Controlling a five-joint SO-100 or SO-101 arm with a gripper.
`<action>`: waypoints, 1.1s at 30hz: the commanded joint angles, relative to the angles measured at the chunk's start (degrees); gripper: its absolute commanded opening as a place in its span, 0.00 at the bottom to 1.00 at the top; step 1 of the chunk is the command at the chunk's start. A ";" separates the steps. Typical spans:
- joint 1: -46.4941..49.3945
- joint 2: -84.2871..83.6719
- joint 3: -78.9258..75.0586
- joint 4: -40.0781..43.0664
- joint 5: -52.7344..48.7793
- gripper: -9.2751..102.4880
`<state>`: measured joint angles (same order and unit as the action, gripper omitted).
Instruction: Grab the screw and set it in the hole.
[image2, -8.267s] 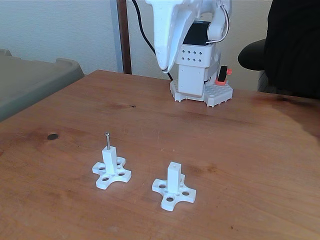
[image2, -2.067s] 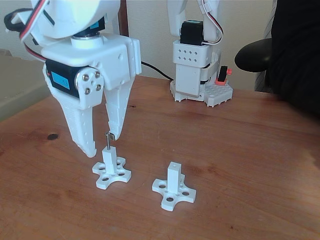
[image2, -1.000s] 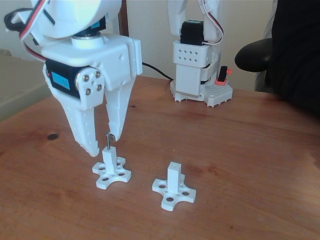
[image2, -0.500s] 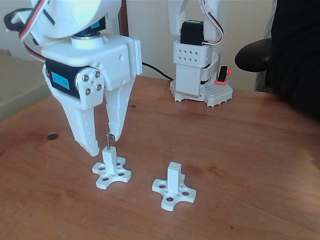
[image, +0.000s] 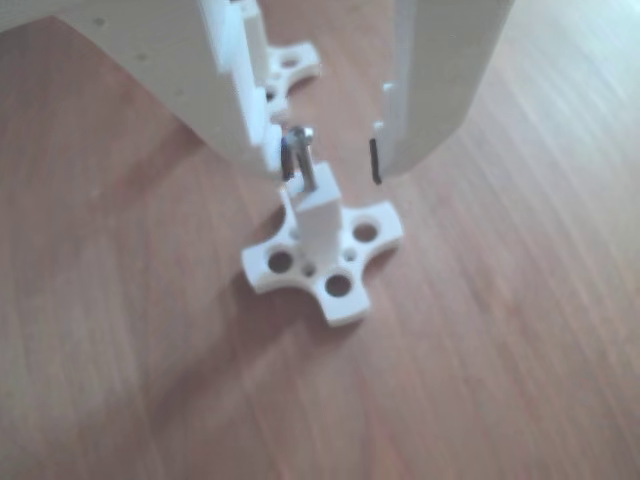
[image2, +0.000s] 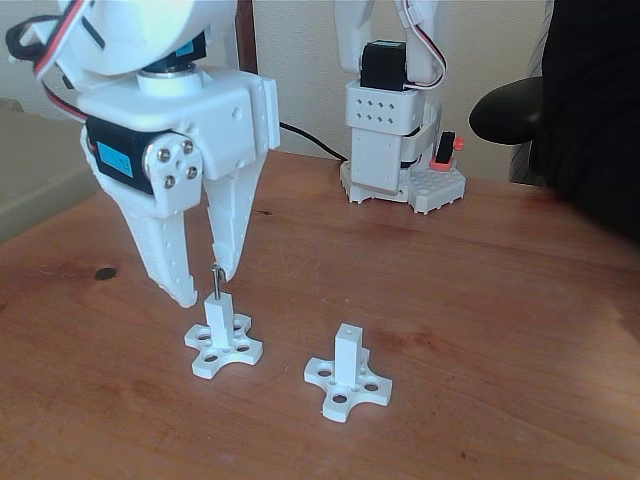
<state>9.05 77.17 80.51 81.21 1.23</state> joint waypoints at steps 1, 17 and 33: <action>0.18 0.88 -5.19 -0.88 -0.44 0.17; -0.09 1.23 -4.92 -0.97 -0.70 0.14; -0.35 1.76 -4.75 -1.23 -0.97 0.07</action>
<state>9.14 76.29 79.89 80.86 1.23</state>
